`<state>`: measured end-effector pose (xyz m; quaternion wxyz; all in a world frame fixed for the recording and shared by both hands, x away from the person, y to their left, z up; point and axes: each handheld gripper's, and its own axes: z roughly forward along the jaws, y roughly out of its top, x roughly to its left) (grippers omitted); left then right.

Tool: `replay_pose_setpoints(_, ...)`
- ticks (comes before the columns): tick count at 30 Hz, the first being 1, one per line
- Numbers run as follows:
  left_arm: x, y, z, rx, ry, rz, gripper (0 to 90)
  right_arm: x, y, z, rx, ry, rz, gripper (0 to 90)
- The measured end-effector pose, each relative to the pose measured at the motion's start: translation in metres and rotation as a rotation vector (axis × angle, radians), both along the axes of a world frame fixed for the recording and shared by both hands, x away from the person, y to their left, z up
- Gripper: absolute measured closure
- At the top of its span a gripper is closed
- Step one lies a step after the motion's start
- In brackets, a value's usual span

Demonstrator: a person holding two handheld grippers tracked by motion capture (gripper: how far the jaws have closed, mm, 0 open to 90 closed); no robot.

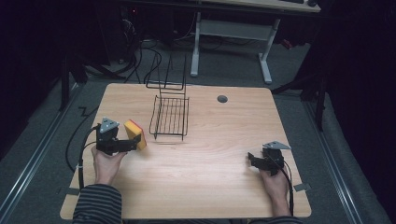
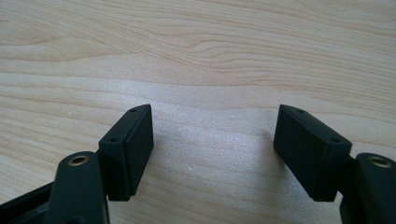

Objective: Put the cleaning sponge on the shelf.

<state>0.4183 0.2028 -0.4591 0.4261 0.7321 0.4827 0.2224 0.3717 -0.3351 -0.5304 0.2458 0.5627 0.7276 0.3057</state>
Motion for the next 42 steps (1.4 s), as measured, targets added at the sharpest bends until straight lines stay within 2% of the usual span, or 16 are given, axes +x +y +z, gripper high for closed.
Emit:
replay_pose_setpoints(3, 0.006, -0.001, -0.001, -0.002, -0.003, -0.006, 0.0, 0.0, 0.0, 0.0, 0.0, 0.0, 0.0, 29.0)
replay_pose_setpoints(6, 0.011, -0.002, -0.004, -0.002, 0.012, -0.007, 0.0, 0.0, 0.0, 0.0, -0.001, -0.001, 0.002, 29.0)
replay_pose_setpoints(14, 0.018, -0.005, -0.011, 0.012, 0.01, -0.015, 0.0, 0.0, 0.0, 0.0, 0.0, -0.001, 0.002, 29.0)
replay_pose_setpoints(21, 0.024, -0.007, -0.019, 0.024, 0.031, -0.023, 0.0, 0.0, 0.0, 0.0, 0.003, 0.002, -0.002, 29.0)
replay_pose_setpoints(27, 0.029, -0.009, -0.027, 0.026, 0.051, -0.022, 0.0, 0.0, 0.0, 0.0, 0.003, 0.001, 0.0, 29.0)
replay_pose_setpoints(31, 0.032, -0.009, -0.032, 0.006, 0.067, -0.01, 0.0, 0.0, -0.001, 0.0, 0.006, 0.001, 0.0, 29.0)
replay_pose_setpoints(42, 0.037, -0.014, -0.042, 0.035, 0.07, 0.002, 4.0, 0.0, -0.001, 0.0, 0.008, 0.003, 0.002, 29.0)
